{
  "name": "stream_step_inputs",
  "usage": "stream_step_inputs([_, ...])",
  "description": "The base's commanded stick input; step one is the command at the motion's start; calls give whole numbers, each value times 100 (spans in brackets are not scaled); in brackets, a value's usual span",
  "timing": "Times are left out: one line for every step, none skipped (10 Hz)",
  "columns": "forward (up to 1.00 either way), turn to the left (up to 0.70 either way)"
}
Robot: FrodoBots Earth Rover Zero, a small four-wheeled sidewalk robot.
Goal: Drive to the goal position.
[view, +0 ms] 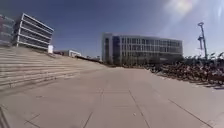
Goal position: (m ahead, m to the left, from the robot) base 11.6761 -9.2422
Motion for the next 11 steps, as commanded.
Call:
stream_step_inputs([70,0])
stream_step_inputs([70,0])
stream_step_inputs([70,0])
stream_step_inputs([70,0])
stream_step_inputs([70,0])
stream_step_inputs([70,0])
stream_step_inputs([70,1])
stream_step_inputs([70,1])
stream_step_inputs([70,1])
stream_step_inputs([70,1])
stream_step_inputs([70,1])
